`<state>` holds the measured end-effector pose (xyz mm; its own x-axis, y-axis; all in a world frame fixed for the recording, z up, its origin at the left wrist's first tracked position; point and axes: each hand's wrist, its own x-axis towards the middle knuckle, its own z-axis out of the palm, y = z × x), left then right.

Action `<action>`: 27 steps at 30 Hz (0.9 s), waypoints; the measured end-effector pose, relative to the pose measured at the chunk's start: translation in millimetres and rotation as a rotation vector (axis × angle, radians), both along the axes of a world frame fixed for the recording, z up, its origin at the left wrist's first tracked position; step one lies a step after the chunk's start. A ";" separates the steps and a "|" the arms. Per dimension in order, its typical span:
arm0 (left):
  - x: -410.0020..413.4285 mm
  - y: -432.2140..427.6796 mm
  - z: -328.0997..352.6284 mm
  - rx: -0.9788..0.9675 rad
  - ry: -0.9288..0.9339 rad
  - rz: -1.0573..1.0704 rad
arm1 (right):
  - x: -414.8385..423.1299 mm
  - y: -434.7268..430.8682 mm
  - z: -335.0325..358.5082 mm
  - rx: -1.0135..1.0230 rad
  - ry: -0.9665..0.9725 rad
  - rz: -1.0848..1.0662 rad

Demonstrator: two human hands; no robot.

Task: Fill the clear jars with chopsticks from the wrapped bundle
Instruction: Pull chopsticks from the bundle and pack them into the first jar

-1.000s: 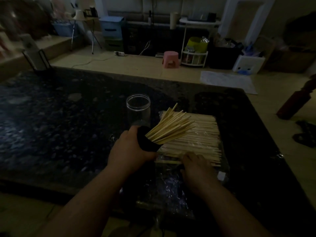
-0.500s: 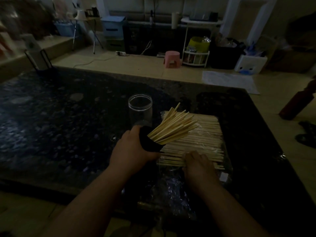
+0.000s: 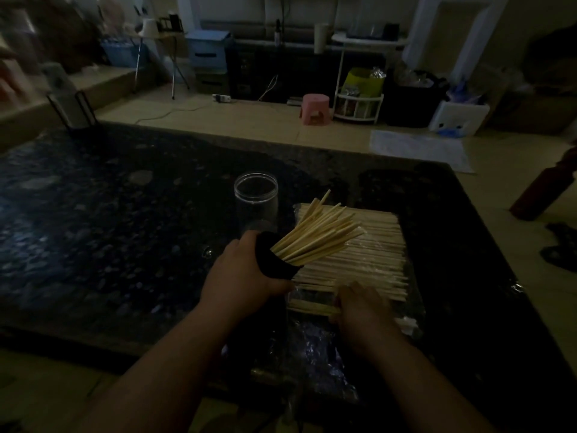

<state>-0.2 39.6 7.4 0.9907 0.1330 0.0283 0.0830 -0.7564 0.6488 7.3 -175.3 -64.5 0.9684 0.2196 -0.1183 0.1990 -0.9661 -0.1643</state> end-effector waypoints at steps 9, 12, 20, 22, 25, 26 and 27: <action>0.2 -0.9 0.7 0.004 0.005 -0.006 | -5.1 0.4 2.7 -0.124 0.019 0.095; 0.2 -1.1 1.4 -0.006 0.005 -0.009 | -12.6 1.6 -0.7 -0.154 -0.051 0.149; -1.7 -6.4 6.2 -0.036 -0.012 -0.024 | -22.8 -1.6 25.3 -0.085 -0.091 0.211; -2.2 -7.9 7.6 -0.037 -0.014 -0.023 | -26.7 -0.2 29.2 -0.016 -0.054 0.203; -2.6 -9.1 8.3 -0.037 -0.014 -0.025 | -30.9 1.0 37.2 0.034 -0.044 0.178; -2.7 -9.1 8.2 -0.036 -0.017 -0.020 | -32.0 0.9 42.1 0.044 -0.070 0.177; -2.9 -8.8 8.1 -0.035 -0.021 -0.014 | -32.9 0.3 46.7 0.054 -0.093 0.179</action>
